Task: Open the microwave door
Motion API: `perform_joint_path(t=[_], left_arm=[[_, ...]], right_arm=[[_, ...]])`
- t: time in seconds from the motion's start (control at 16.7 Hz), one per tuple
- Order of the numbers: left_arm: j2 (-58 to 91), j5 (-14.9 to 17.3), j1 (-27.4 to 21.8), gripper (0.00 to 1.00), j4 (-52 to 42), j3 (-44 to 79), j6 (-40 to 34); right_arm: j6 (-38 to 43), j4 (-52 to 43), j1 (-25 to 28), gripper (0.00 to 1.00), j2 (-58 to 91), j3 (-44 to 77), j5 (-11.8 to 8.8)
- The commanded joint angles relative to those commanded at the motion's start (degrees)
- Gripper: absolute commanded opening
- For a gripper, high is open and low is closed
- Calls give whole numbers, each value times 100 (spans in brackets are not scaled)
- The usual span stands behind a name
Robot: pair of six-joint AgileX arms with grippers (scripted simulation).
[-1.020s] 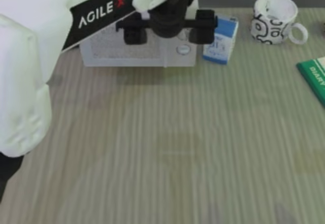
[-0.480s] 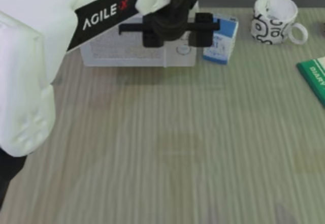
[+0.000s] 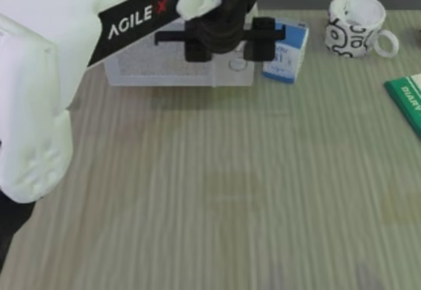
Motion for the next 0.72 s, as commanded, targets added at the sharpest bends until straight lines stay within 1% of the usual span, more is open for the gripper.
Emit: perform_joint_path(t=[0.12,0.42,0.72], left_arm=[[-92,-45,-5,0,51,-104,-3],[-598,-206,5,0,316,-827,-122],[-630,-214,5,0,333,-864,-129]], right_arm=[[0,0,0,100,0,0,0],[0,0,0,100,0,0,0],[0,0,0,100,0,0,0]])
